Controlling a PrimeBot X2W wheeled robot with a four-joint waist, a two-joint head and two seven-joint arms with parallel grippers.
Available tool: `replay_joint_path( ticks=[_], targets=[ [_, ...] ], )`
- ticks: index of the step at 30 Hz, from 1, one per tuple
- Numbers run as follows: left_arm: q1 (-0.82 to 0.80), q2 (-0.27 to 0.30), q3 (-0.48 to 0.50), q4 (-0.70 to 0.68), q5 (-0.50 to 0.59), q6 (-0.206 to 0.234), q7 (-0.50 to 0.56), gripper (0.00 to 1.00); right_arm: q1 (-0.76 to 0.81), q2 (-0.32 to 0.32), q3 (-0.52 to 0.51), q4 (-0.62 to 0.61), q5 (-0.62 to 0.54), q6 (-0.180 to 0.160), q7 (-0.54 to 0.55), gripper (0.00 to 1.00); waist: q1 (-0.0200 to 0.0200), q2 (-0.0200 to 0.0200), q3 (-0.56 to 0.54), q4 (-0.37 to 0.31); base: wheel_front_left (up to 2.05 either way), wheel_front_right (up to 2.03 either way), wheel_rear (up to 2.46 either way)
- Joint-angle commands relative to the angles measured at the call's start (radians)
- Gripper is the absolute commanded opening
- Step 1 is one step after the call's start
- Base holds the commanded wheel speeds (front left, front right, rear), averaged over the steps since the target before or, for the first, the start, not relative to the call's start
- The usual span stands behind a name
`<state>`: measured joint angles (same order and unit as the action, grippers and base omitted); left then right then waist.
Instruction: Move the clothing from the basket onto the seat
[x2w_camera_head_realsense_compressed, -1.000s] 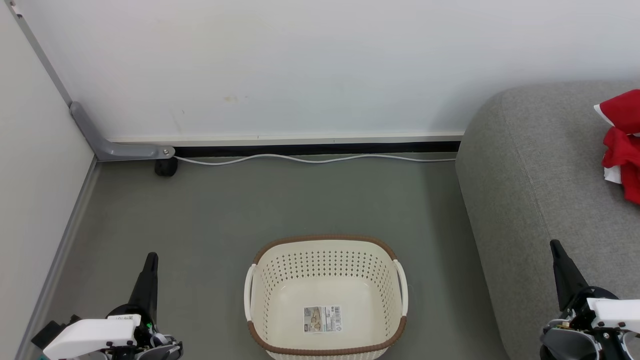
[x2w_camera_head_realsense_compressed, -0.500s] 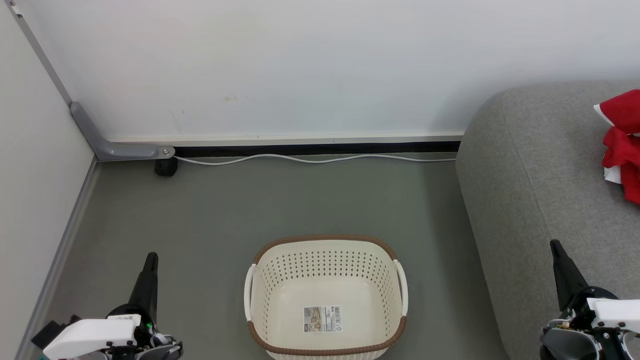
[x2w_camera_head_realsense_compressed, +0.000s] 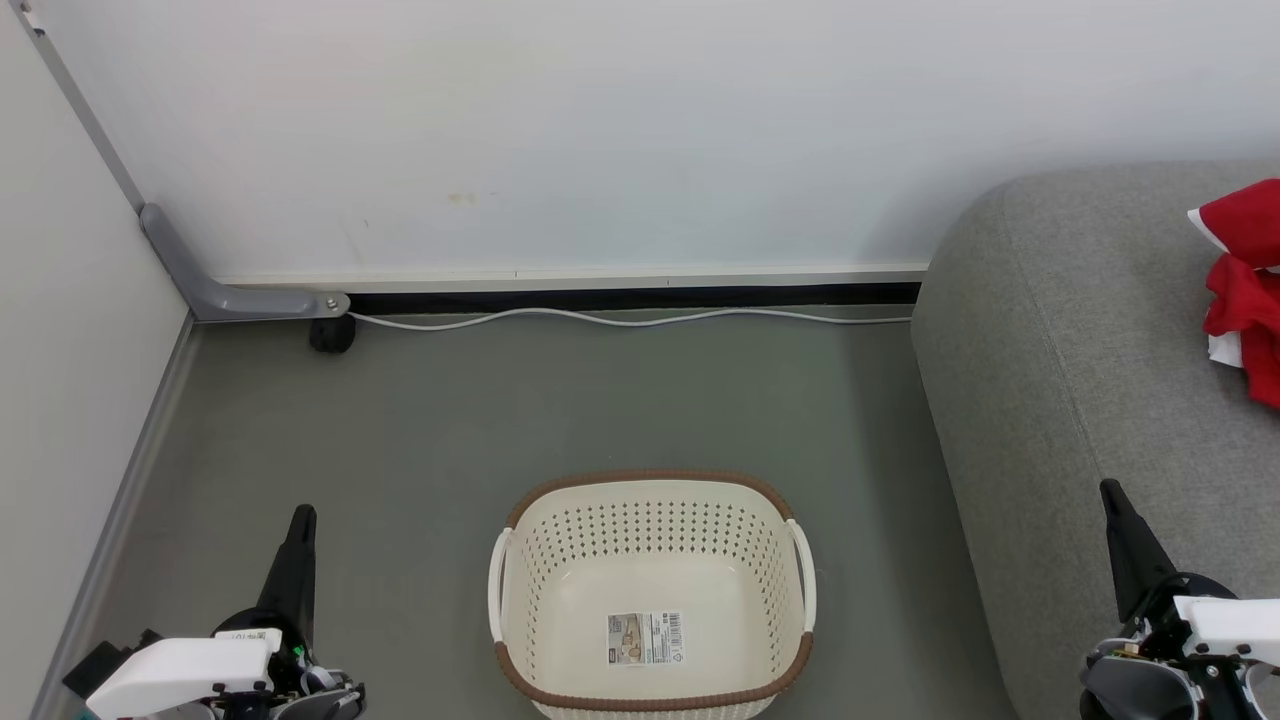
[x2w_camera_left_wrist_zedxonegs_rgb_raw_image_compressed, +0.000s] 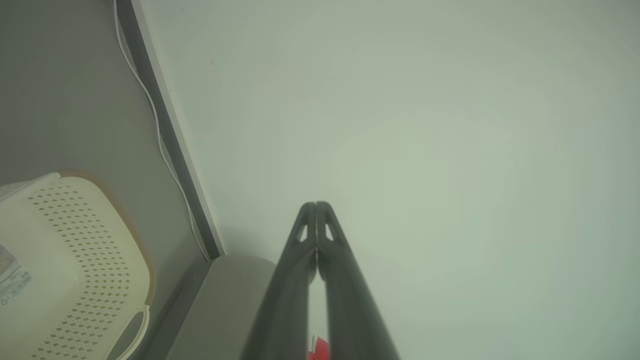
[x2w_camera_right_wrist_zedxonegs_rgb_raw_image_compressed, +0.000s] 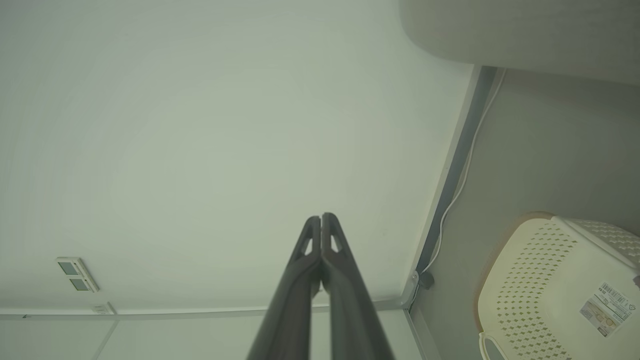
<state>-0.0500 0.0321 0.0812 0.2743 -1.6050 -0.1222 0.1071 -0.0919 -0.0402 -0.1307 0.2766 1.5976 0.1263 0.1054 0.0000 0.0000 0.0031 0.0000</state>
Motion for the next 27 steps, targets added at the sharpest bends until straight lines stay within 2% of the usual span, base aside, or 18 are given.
replay_joint_path(
  ticks=[1,27],
  targets=[
    [-0.058,0.018,0.032,-0.029,-0.004,-0.008,0.006,0.00,-0.016,-0.010,0.017,-0.032,0.011,0.004,0.008,0.00,0.0000,0.0000,0.000,0.000,0.00,0.00,0.00],
    [-0.058,0.018,0.032,-0.029,-0.004,-0.008,0.006,0.00,-0.016,-0.010,0.017,-0.032,0.011,0.004,0.008,0.00,0.0000,0.0000,0.000,0.000,0.00,0.00,0.00]
  ],
)
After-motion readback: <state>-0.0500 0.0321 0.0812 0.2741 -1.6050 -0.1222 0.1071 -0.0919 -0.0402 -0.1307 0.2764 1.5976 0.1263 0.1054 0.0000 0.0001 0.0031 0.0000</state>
